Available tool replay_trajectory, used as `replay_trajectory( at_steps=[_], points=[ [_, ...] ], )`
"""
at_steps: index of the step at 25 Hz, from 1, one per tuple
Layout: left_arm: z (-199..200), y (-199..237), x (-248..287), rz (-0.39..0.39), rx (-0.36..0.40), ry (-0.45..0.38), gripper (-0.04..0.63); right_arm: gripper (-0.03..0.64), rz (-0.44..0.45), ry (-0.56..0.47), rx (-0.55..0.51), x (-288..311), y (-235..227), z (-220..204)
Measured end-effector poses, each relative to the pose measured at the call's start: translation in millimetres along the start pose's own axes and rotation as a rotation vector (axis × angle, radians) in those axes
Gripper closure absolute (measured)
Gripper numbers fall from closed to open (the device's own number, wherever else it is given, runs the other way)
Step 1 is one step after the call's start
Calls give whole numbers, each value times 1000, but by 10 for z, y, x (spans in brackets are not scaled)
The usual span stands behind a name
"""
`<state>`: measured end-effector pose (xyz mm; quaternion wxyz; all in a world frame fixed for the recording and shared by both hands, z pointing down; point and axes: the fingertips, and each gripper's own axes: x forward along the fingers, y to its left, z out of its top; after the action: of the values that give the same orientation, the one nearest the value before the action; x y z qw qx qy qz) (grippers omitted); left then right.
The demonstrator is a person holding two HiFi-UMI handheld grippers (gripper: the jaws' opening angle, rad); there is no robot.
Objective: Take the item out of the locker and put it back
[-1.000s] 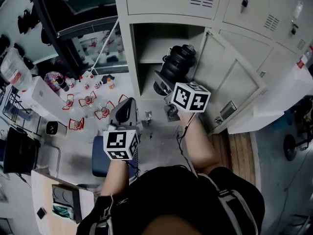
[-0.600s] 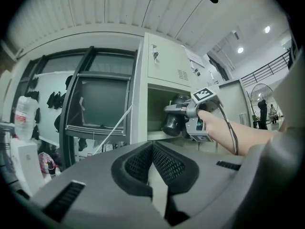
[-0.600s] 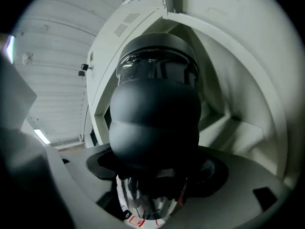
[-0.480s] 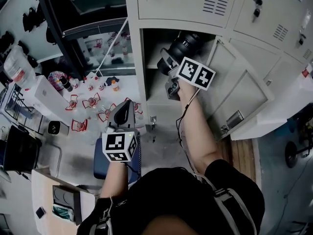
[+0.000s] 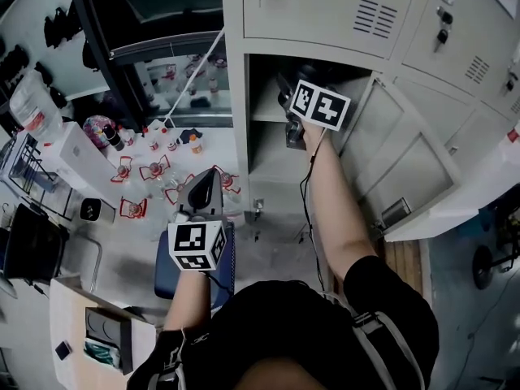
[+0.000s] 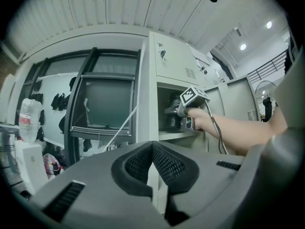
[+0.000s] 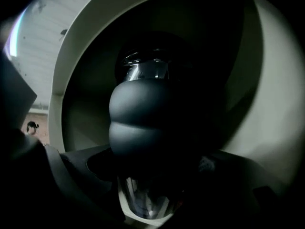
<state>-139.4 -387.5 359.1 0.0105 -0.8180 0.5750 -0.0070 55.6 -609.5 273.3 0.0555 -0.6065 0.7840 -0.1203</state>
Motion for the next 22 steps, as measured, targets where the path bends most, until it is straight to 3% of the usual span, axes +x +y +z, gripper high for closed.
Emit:
replay_trajectory(
  at_steps=[6, 9, 22],
  points=[
    [-6, 40, 13, 15, -10, -2, 583, 210, -136, 52, -220, 139, -109, -127],
    [-18, 58, 7, 18, -16, 0, 583, 210, -160, 66, -295, 167, -127, -180],
    [-21, -7, -51, 8, -28, -6, 583, 207, -176, 55, -287, 134, -302, -138]
  ],
)
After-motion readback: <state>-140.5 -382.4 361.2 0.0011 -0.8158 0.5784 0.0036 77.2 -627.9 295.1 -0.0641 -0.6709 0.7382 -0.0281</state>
